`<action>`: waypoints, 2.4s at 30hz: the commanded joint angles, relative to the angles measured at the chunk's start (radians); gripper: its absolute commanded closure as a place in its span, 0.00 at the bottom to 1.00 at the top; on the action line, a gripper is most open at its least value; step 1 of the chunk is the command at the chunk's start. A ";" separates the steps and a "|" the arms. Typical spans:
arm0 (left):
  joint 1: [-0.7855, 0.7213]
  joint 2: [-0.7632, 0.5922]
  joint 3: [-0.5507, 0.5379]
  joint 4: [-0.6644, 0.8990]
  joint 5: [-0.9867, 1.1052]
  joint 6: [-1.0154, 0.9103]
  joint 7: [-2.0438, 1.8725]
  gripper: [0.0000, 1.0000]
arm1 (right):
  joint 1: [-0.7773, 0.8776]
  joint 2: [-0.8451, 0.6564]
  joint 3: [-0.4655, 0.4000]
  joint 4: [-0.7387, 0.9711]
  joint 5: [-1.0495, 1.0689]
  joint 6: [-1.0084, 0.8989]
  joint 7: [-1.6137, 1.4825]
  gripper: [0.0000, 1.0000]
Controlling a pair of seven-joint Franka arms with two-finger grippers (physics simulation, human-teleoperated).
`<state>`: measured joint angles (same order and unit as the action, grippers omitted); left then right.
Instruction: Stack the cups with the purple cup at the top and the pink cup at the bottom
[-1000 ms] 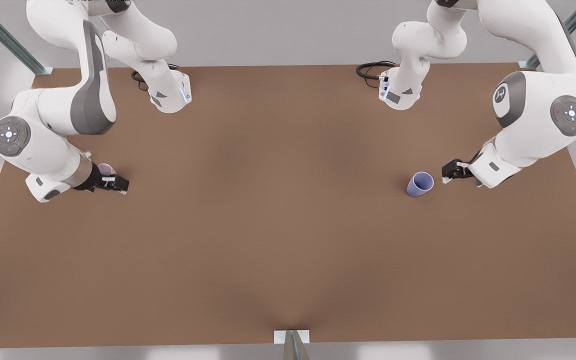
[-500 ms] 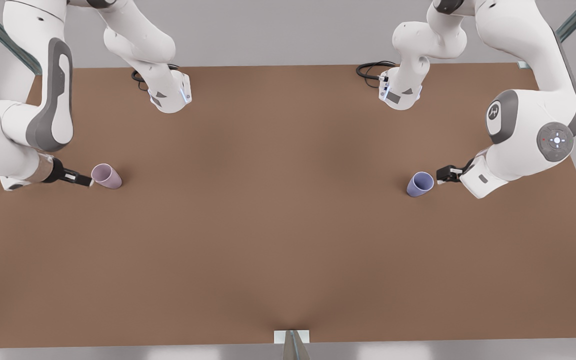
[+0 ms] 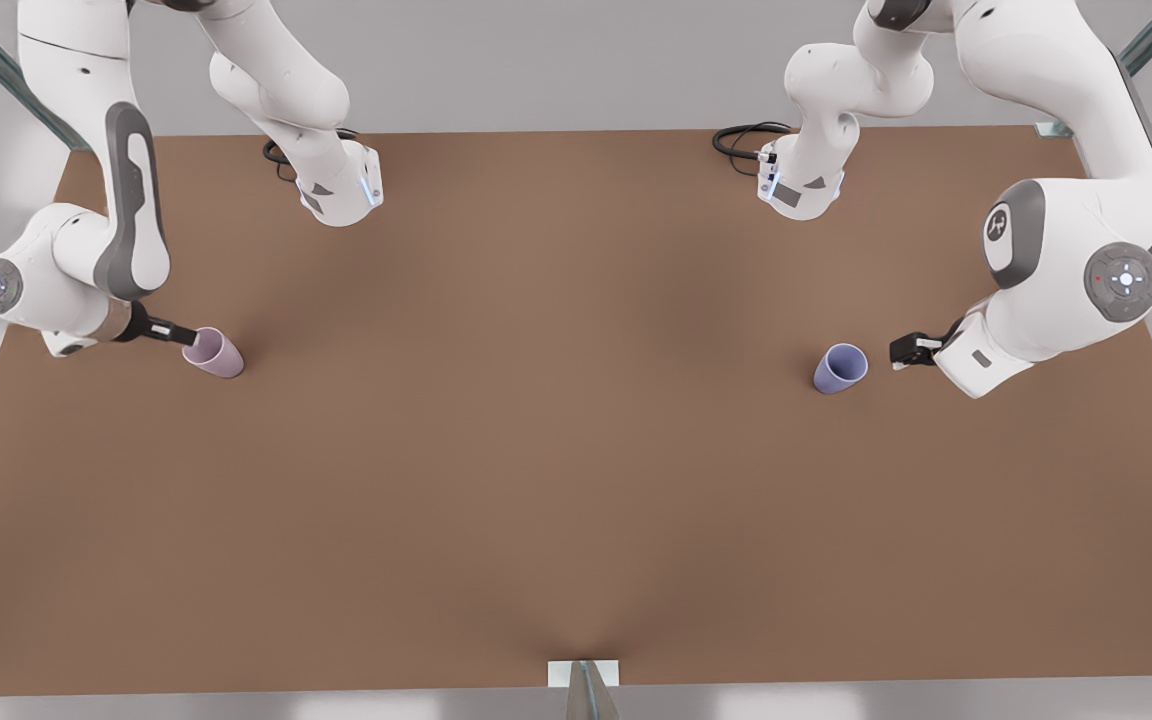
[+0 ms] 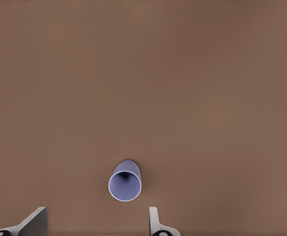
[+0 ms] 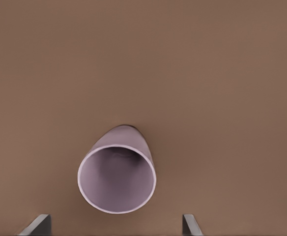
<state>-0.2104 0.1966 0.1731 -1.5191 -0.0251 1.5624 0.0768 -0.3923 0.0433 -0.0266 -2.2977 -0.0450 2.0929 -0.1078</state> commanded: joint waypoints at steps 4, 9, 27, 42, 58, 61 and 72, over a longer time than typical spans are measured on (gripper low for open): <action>0.000 -0.002 -0.001 0.000 0.001 -0.005 0.006 0.00 | -0.034 0.093 -0.001 -0.023 -0.056 0.205 -0.237 0.02; -0.001 -0.006 -0.006 -0.006 0.004 -0.012 0.009 0.00 | -0.069 0.136 -0.001 -0.025 -0.059 0.207 -0.237 0.06; -0.001 0.015 -0.011 0.002 -0.047 -0.048 0.044 0.00 | -0.033 0.102 0.020 0.007 -0.056 0.154 -0.204 0.79; -0.010 -0.003 -0.030 0.008 -0.044 -0.030 0.044 0.00 | 0.420 0.184 0.346 0.590 -0.030 -0.195 0.702 0.79; -0.001 0.044 -0.021 -0.004 -0.029 -0.013 0.043 0.00 | 1.024 0.909 0.335 1.563 -0.099 -0.269 1.243 0.79; 0.000 0.040 0.000 0.000 0.004 0.021 0.035 0.00 | 1.078 0.961 0.297 1.571 -0.099 -0.237 1.280 0.79; 0.017 0.053 0.105 -0.417 -0.041 0.341 0.058 0.00 | 1.156 1.064 0.281 1.571 -0.087 -0.117 1.352 0.79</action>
<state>-0.1938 0.2537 0.2709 -1.9119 -0.0602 1.7768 0.1208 0.7582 1.1087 0.2538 -0.7274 -0.1318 1.9222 0.8885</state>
